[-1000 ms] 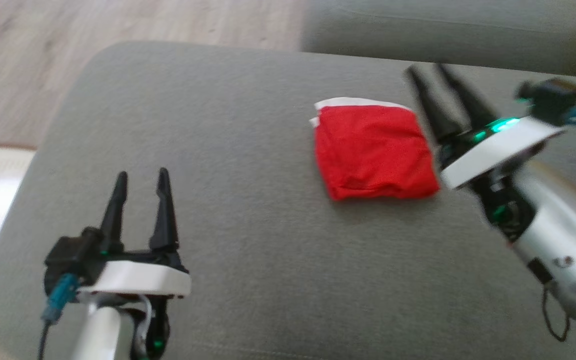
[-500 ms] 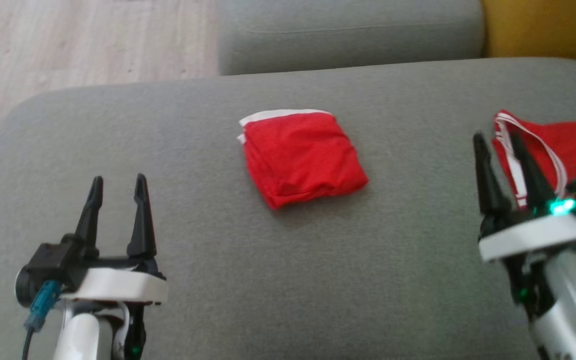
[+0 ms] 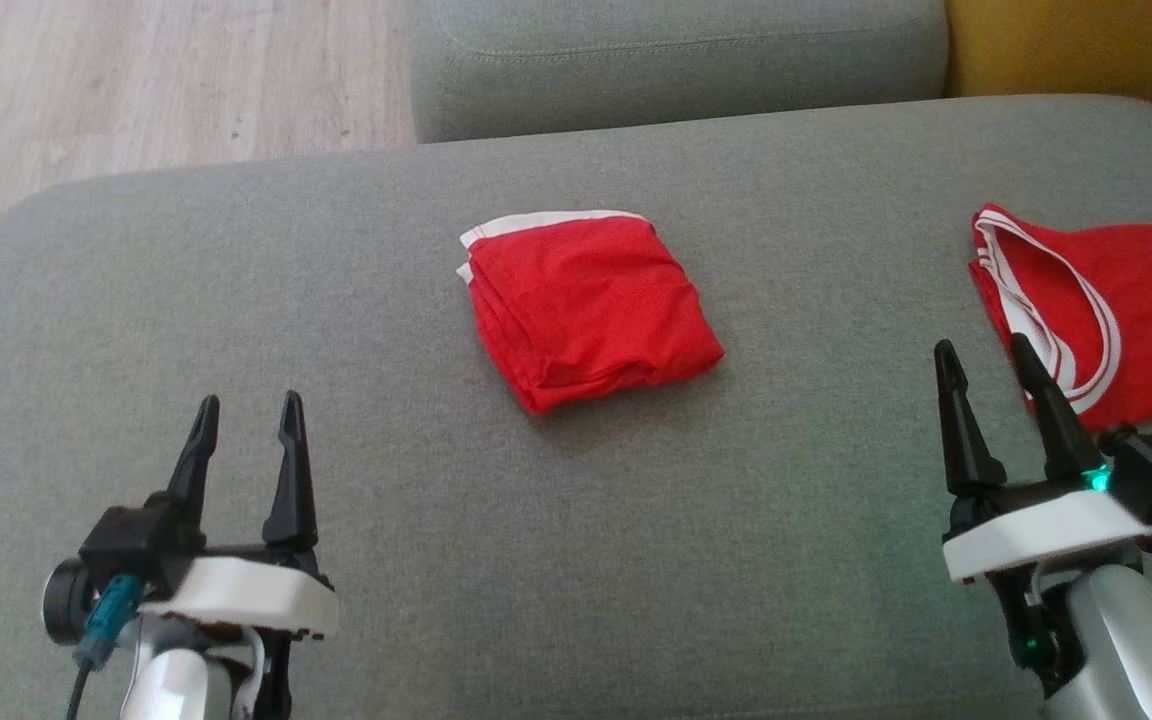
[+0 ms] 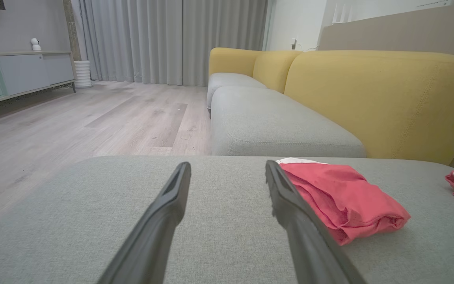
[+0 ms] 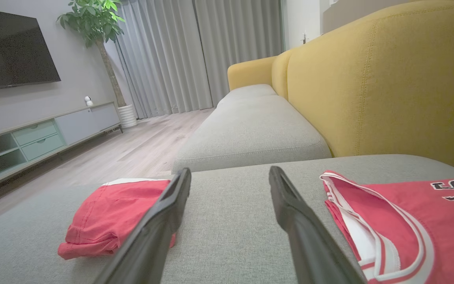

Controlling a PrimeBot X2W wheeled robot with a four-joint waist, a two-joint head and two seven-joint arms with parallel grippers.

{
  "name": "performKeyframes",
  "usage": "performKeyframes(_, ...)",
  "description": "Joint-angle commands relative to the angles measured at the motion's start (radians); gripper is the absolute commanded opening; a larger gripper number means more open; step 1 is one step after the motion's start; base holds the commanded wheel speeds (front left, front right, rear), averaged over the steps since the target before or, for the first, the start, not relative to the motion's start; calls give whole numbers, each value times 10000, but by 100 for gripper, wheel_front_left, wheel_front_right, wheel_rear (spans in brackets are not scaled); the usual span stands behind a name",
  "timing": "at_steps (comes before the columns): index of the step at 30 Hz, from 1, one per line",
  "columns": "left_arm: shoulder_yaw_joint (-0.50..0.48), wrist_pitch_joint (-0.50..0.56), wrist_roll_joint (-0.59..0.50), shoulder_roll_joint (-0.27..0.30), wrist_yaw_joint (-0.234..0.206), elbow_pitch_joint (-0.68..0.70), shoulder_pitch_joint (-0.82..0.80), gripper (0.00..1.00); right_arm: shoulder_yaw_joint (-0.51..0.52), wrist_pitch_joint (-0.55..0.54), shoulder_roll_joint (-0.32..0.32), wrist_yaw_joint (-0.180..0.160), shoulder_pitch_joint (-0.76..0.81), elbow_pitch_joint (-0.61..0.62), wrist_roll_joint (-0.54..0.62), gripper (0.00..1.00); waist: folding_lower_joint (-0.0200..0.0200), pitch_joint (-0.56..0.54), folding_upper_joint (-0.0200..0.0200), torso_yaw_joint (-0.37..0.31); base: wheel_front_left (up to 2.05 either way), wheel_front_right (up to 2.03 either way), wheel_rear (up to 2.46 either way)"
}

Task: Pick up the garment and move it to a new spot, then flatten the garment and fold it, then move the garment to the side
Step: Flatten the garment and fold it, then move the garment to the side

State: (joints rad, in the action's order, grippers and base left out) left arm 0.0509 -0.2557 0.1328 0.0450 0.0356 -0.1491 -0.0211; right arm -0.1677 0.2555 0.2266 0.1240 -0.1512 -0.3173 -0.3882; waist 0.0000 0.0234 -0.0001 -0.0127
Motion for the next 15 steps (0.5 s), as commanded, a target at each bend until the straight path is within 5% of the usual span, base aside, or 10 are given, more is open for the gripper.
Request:
performKeyframes(1, -371, -61, -104, 63, 13, 312, -415, 100, -134, 62, 7, 67, -247, 276, 75, 100, 0, 34, 1, 18, 0, 0, 0)
performKeyframes(15, -21, -61, -79, 55, -45, 368, -794, 100, -1084, -1123, 200, 67, -1909, -652, -975, 100, 0, 586, 1, 629, 0, 0, 0)
